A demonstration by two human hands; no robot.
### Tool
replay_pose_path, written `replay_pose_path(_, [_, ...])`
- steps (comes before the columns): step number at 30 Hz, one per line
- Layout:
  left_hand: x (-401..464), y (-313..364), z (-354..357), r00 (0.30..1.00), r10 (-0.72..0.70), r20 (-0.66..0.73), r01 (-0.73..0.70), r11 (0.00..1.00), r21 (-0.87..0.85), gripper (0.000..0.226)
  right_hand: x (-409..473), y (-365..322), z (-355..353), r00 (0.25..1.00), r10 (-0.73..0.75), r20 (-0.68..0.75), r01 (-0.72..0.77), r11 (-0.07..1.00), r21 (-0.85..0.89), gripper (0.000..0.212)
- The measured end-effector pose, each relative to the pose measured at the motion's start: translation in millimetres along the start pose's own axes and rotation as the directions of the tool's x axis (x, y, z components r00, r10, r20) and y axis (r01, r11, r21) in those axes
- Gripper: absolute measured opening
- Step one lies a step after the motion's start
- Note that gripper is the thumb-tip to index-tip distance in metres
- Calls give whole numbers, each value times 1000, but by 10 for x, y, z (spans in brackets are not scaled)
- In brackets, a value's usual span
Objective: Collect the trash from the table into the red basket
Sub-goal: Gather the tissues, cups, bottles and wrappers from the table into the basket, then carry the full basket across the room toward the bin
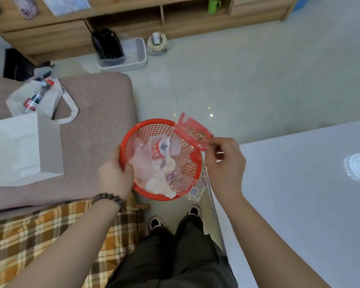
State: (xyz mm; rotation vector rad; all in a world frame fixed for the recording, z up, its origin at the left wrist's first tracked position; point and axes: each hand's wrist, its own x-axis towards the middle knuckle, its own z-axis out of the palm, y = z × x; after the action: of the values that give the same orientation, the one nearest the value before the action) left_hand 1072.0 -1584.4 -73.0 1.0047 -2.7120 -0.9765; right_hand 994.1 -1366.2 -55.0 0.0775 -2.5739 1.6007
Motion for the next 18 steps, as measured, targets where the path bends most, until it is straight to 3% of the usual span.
replay_pose_path(5, [-87, 334, -86, 998, 56, -13, -57, 994, -96, 48, -40, -252, 334, 949, -112, 295, 153, 981, -117, 11])
replay_pose_path(12, [-246, 590, -125, 990, 137, -32, -140, 978, -155, 41, -100, -175, 548, 801, 17, 599, 217, 923, -317, 25])
replay_pose_path(15, [-295, 636, -95, 992, 124, -33, -128, 977, -172, 44, -109, -188, 514, 753, 14, 657, 251, 918, -308, 36])
replay_pose_path(18, [-296, 625, -55, 994, 108, -33, -112, 982, -150, 47, -76, -208, 397, 785, -28, 618, 216, 949, -231, 37])
